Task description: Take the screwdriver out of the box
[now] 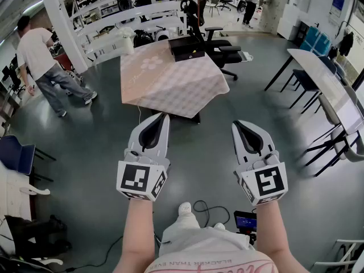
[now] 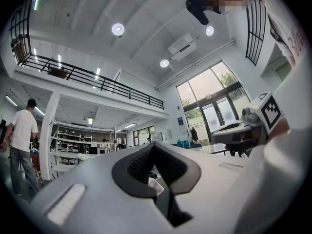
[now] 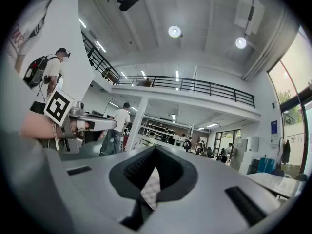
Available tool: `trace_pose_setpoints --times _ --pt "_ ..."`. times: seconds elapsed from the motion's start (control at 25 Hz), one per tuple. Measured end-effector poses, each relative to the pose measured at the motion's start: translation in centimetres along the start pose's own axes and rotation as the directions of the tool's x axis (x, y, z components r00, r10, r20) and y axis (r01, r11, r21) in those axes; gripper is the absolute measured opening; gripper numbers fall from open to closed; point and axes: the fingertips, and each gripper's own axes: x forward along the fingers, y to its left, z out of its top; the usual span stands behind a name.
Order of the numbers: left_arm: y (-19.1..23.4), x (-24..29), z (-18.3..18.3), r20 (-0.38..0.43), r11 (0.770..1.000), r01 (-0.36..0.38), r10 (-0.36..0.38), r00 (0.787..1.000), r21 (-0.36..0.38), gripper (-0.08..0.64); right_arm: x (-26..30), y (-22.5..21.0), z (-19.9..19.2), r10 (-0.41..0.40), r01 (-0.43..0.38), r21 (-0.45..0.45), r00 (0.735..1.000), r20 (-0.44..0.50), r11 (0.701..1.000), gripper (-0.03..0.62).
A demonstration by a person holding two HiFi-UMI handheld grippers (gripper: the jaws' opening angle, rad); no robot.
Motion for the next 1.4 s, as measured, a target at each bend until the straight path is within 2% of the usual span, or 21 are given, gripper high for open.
trace_pose_setpoints --times 0.48,0.8,1.12,1.4 --pt "8.8 2.7 -3.1 0.009 0.998 0.014 -0.014 1.000 -0.054 0.009 7.4 1.8 -0.8 -0.057 0.057 0.003 0.998 -0.027 0.998 0.006" --pt "11.7 4.9 -4.7 0.009 0.998 0.011 -0.011 1.000 -0.064 0.009 11.3 1.7 -1.8 -0.046 0.045 -0.019 0.997 -0.056 0.999 0.006" --pt "13.8 9.6 -5.5 0.010 0.999 -0.002 0.003 1.000 -0.047 0.009 16.0 -1.8 -3.0 -0.056 0.056 -0.004 0.998 -0.038 0.998 0.006" --pt "15.6 17.3 -6.4 0.014 1.000 -0.013 0.013 1.000 -0.026 0.009 22.1 -8.0 -3.9 -0.064 0.064 0.011 0.998 -0.001 0.998 0.006"
